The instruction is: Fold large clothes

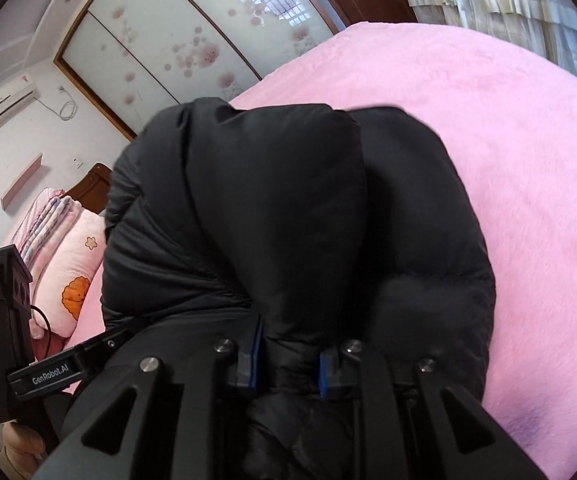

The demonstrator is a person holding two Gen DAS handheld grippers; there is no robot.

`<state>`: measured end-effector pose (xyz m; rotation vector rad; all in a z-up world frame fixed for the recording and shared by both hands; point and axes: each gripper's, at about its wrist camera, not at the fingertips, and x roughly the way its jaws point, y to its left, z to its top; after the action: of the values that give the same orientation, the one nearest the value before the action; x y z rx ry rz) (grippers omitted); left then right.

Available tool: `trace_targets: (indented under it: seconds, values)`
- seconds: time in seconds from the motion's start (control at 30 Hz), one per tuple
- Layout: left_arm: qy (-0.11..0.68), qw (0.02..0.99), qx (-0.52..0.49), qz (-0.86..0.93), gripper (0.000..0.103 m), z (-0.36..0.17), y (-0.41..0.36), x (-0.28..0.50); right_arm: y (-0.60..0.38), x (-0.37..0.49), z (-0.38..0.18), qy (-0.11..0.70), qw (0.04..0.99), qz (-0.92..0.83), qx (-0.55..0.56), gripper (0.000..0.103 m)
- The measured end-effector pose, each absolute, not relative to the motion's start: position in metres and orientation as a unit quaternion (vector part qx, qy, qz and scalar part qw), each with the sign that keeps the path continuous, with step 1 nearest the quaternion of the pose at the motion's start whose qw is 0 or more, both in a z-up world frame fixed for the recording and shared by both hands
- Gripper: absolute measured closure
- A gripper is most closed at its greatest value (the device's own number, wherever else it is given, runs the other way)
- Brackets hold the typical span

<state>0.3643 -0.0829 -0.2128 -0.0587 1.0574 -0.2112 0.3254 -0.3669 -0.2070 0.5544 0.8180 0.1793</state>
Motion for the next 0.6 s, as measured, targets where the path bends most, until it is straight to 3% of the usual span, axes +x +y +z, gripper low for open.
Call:
trace_targets:
  seconds: [0.4, 0.6]
  values:
    - [0.487, 0.869, 0.009, -0.09, 0.012, -0.24, -0.11, 0.377, -0.359, 0.336, -0.224, 0.405, 0.876, 0.078, 0.25, 0.085]
    - [0.484, 0.869, 0.04, -0.095, 0.012, -0.228, -0.126, 0.381, -0.351, 0.338, -0.211, 0.422, 0.874, 0.078, 0.23, 0.084]
